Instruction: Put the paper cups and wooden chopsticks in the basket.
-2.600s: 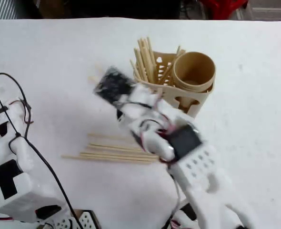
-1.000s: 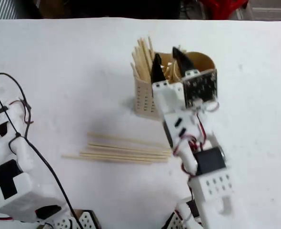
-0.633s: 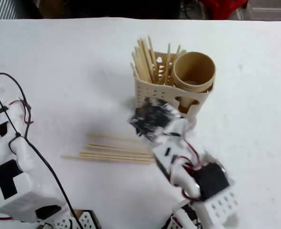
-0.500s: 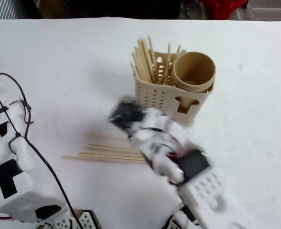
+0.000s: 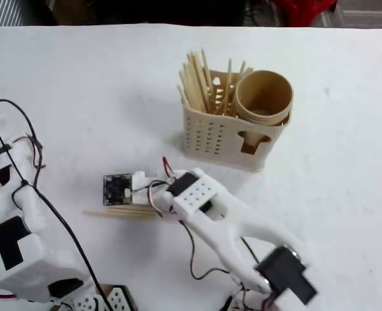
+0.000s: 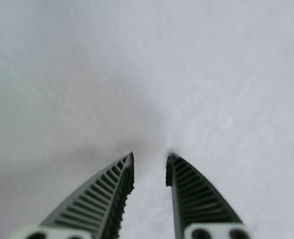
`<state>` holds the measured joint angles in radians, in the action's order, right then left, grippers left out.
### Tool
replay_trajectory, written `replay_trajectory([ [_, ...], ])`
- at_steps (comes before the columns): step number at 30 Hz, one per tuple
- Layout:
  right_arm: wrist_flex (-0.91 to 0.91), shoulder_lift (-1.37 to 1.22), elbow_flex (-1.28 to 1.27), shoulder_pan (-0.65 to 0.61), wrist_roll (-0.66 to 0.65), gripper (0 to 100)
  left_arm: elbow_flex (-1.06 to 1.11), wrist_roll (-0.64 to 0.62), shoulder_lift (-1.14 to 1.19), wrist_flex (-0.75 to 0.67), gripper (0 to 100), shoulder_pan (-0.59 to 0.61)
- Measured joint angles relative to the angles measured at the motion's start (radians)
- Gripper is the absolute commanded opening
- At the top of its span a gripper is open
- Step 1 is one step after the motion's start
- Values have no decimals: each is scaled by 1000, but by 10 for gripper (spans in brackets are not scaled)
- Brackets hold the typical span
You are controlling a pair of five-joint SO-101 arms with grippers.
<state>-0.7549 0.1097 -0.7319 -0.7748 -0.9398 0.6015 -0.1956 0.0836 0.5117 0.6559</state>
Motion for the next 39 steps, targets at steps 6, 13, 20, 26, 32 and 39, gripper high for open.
replay_trajectory([
  [6, 110, -94, 6, 23, -21, 92, 0, 0, 0, 0, 124, 0],
  [13, 150, -120, 15, 40, -21, 15, 0, 0, 0, 0, 124, 0],
  [20, 146, -120, 29, 57, 6, 16, 0, 0, 0, 0, 124, 0],
  [26, 89, -32, 35, 77, 112, 16, 0, 0, 0, 0, 124, 0],
  [32, 11, 110, 31, 74, 167, 24, 0, 0, 0, 0, 124, 0],
  [39, 15, 92, 26, 74, 166, 189, 0, 0, 0, 0, 124, 0],
])
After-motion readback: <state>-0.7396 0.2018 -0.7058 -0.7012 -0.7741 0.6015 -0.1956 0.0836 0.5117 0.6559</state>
